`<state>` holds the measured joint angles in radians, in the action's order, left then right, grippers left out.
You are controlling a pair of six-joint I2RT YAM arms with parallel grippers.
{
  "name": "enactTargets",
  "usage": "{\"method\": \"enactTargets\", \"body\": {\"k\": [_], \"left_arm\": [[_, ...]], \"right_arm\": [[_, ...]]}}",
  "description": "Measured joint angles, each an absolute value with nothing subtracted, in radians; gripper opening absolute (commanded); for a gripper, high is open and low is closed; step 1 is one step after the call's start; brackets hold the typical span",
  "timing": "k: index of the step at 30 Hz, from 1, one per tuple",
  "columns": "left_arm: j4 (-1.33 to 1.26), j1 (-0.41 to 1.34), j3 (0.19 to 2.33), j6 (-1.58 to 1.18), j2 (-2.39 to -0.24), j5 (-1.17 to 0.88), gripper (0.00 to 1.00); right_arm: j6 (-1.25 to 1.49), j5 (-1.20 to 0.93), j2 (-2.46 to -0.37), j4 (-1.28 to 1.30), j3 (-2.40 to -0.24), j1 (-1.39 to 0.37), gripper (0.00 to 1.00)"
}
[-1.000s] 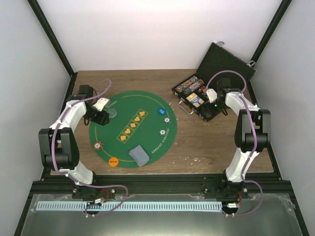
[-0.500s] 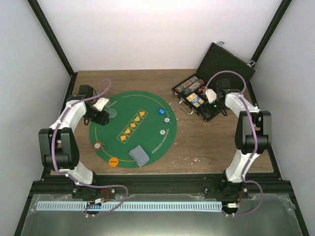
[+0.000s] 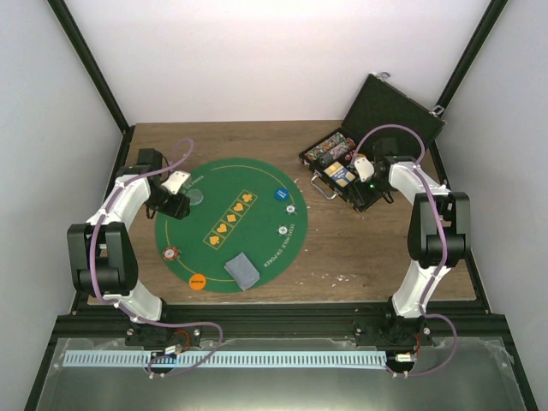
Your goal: Distribute texas hold em gaming equipment
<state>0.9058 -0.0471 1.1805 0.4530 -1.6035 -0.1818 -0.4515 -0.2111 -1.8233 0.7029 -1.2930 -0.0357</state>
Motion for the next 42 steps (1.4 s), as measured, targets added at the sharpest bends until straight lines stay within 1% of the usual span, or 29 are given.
{"method": "enactTargets", "body": {"k": [9,13,32,42], "left_arm": [[0.906,-0.048,1.18,0.453,-1.604,-0.181,0.62],[0.906,-0.049,1.178,0.454,-1.604,-0.181,0.62],[0.906,-0.052,1.176,0.454,-1.604,-0.18,0.62],[0.906,-0.052,1.176,0.454,-1.604,-0.181,0.62]], "right_arm": [[-0.45,-0.194,-1.83,0.703,-1.294,-0.036,0.75],[-0.447,-0.163,-1.838,0.698,-1.306,-0.035,0.78],[-0.429,-0.134,-1.863,0.698,-1.338,-0.038,0.8],[-0.431,-0.102,-1.863,0.665,-1.273,-0.057,0.81]]}}
